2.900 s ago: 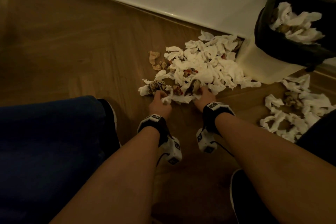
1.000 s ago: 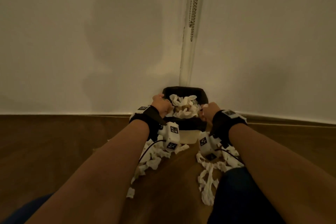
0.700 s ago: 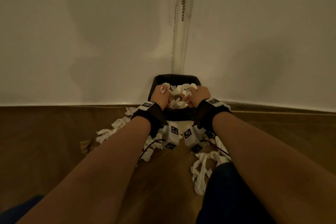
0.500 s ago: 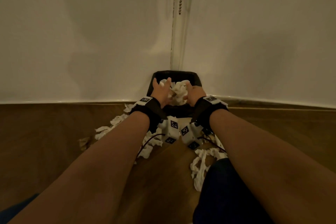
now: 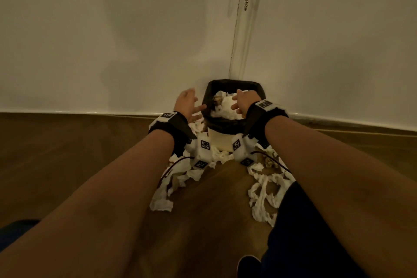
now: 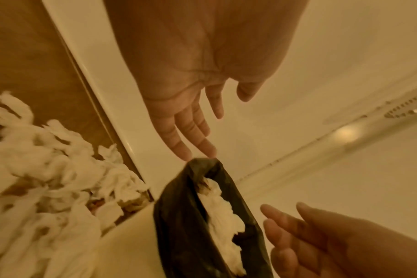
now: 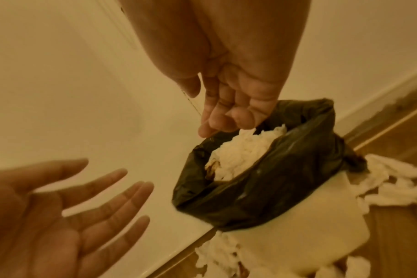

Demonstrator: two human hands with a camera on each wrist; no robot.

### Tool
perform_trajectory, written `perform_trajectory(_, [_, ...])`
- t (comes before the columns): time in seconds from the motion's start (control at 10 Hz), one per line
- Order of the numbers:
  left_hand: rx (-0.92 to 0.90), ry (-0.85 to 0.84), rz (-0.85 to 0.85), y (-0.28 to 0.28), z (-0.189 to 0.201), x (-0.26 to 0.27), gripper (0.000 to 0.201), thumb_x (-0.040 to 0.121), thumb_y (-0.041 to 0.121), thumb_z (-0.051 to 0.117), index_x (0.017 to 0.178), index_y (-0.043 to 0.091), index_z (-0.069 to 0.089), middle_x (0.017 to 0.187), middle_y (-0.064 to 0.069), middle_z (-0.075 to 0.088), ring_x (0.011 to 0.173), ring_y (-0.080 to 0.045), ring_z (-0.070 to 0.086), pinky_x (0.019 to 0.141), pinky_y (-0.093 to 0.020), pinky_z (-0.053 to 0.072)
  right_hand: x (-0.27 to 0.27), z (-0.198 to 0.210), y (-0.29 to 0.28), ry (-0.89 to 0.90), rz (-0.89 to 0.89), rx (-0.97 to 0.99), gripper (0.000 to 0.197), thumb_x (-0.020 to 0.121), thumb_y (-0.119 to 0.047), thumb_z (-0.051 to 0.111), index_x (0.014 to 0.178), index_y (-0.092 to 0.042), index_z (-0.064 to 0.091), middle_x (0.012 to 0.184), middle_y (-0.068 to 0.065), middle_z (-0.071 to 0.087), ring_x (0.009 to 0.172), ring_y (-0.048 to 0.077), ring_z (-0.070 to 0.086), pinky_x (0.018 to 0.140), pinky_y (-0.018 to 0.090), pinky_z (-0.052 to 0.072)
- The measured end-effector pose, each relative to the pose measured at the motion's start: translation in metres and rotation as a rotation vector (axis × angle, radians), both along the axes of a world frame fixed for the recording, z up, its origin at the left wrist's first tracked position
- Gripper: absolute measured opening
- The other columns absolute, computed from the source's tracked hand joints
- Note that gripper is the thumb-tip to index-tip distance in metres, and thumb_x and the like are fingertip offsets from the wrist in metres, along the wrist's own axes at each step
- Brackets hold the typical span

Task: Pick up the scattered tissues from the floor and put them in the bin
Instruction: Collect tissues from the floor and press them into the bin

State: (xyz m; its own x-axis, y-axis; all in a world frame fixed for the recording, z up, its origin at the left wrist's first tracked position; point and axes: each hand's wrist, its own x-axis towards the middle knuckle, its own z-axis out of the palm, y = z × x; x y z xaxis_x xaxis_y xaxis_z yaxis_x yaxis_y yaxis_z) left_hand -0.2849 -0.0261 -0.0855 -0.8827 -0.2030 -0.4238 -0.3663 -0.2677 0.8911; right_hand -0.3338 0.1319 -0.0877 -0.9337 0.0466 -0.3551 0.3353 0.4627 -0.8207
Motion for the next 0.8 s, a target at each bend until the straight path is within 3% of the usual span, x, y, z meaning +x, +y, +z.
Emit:
perform_trajectory(0.1, [-0.025,-0.015,0.063,-0.028,-0.011,0.018,0.039,0.099,0.035,0.037,0.135,0.017,0.039,0.127,-0.007,0.05,0.098,-0.024,0.058,0.073,-0.035,0.047,0.017,-0.002,-0.022,-0.011,0.05,-0.013,0.029,0.096,-0.029,0.04,0.069,-0.022,0.048,0.071,-0.002,0.056,0.059,0.012,0.054,0.055,0.02,0.044])
perform_trajectory(0.2, [-0.079,-0.072,0.08,-0.052,-0.032,0.039,0.034,0.099,0.035,0.037,0.127,0.016,0.046,0.112,-0.006,0.056,0.086,-0.019,0.058,0.074,-0.034,0.044,0.034,-0.02,-0.042,-0.067,0.095,-0.048,0.024,0.094,-0.02,0.047,0.07,-0.022,0.049,0.07,-0.004,0.055,0.056,0.007,0.053,0.045,0.015,0.038])
perform_trajectory(0.3, [-0.128,-0.139,0.079,-0.073,-0.064,0.068,0.032,0.1,0.033,0.038,0.124,0.015,0.049,0.107,-0.005,0.058,0.085,-0.019,0.058,0.069,-0.031,0.043,0.058,-0.053,-0.064,-0.11,0.081,-0.066,0.022,0.093,-0.02,0.048,0.073,-0.019,0.055,0.07,-0.004,0.059,0.051,0.005,0.056,0.039,0.009,0.038])
perform_trajectory(0.4, [-0.242,-0.195,0.053,-0.09,-0.103,0.1,0.03,0.1,0.02,0.037,0.125,0.014,0.051,0.107,-0.006,0.06,0.088,-0.019,0.059,0.063,-0.029,0.046,0.07,-0.083,-0.077,-0.15,0.1,-0.057,0.023,0.093,-0.02,0.048,0.071,-0.019,0.055,0.067,-0.001,0.063,0.047,0.006,0.059,0.037,0.009,0.04])
perform_trajectory(0.5, [-0.536,-0.236,-0.037,-0.098,-0.143,0.132,0.023,0.096,0.012,0.042,0.111,0.012,0.059,0.11,-0.01,0.064,0.095,-0.026,0.062,0.078,-0.034,0.053,0.093,-0.12,-0.087,-0.21,0.132,-0.027,0.022,0.092,-0.018,0.049,0.07,-0.021,0.052,0.068,0.0,0.063,0.051,0.009,0.06,0.044,0.013,0.043])
perform_trajectory(0.6, [-0.903,-0.255,-0.304,-0.098,-0.172,0.153,0.025,0.095,0.014,0.044,0.114,0.017,0.061,0.119,-0.009,0.06,0.104,-0.025,0.058,0.078,-0.028,0.046,0.108,-0.144,-0.093,-0.186,0.262,0.17,0.019,0.091,-0.018,0.05,0.073,-0.019,0.053,0.072,0.0,0.059,0.061,0.013,0.059,0.055,0.018,0.049])
perform_trajectory(0.7, [-1.116,-0.334,-0.68,-0.093,-0.196,0.165,0.034,0.094,0.021,0.049,0.127,0.021,0.051,0.135,-0.01,0.042,0.121,-0.03,0.045,0.097,-0.037,0.043,0.125,-0.158,-0.101,-0.139,0.568,0.573,0.027,0.096,-0.018,0.043,0.07,-0.013,0.048,0.069,0.003,0.047,0.077,0.021,0.049,0.07,0.029,0.043])
perform_trajectory(0.8, [-1.24,-0.38,-0.714,-0.09,-0.213,0.175,0.047,0.089,0.036,0.055,0.133,0.024,0.042,0.141,-0.011,0.031,0.127,-0.035,0.033,0.102,-0.043,0.038,0.136,-0.167,-0.111,-0.11,0.761,0.719,0.024,0.099,-0.015,0.036,0.087,-0.008,0.056,0.081,0.01,0.053,0.083,0.028,0.052,0.07,0.03,0.038])
